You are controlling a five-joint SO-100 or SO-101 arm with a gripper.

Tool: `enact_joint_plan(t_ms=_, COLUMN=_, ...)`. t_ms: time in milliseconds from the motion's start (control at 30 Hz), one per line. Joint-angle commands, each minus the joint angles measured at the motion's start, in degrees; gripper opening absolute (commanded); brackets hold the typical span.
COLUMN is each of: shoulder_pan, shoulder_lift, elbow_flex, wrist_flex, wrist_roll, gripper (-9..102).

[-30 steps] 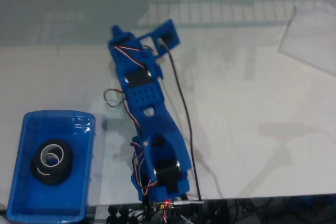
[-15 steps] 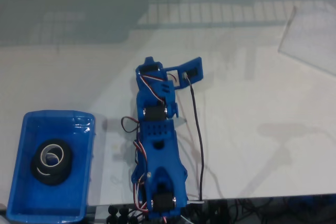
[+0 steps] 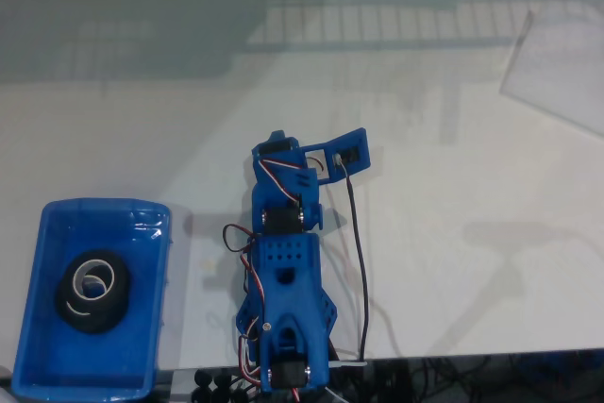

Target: Grasp all tape and put them in the bin.

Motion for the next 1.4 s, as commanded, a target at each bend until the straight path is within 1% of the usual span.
enact_joint_plan(t_ms=0, shoulder_pan=0.53, shoulder_lift=0.88, elbow_flex=0.53, wrist_flex=1.32, wrist_roll=-1.05, gripper=0)
enact_joint_plan(t_ms=100, shoulder_pan=0.53, shoulder_lift=0.88, elbow_flex=2.99, wrist_flex=1.67, wrist_roll=-1.85, gripper=0)
enact_joint_plan(t_ms=1367, shoulder_pan=0.53, shoulder_lift=0.88, elbow_flex=2.99, wrist_flex=1.76, wrist_roll=-1.76, gripper=0)
